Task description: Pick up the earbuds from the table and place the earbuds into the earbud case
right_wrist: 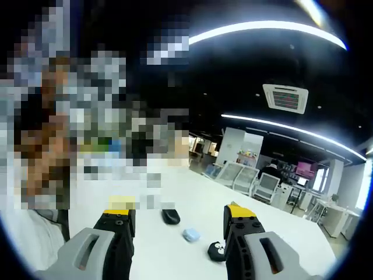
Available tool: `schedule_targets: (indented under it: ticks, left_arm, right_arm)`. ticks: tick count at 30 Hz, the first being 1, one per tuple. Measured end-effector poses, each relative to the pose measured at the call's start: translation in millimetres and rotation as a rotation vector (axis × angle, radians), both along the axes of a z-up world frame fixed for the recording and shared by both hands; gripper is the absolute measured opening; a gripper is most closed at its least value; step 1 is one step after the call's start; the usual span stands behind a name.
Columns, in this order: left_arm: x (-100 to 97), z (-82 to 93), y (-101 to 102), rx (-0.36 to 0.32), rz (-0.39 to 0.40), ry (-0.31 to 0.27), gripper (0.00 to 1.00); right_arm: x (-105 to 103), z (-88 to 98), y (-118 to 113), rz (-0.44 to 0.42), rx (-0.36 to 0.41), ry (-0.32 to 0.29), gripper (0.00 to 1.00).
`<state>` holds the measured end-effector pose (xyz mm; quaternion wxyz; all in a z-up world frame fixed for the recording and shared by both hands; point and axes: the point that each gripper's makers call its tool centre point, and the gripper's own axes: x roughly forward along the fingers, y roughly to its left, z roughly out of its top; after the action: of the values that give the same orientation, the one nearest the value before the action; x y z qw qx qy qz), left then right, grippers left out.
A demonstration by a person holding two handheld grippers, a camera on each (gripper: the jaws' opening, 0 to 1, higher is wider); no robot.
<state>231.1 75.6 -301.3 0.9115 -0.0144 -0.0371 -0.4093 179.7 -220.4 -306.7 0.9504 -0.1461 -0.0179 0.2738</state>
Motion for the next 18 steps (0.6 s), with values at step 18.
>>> schedule_targets:
  ticks: [18]
  left_arm:
    - [0.3, 2.4, 4.4, -0.013, 0.010, -0.004, 0.57]
  right_arm:
    - [0.0, -1.7, 2.4, 0.007, -0.005, 0.003, 0.59]
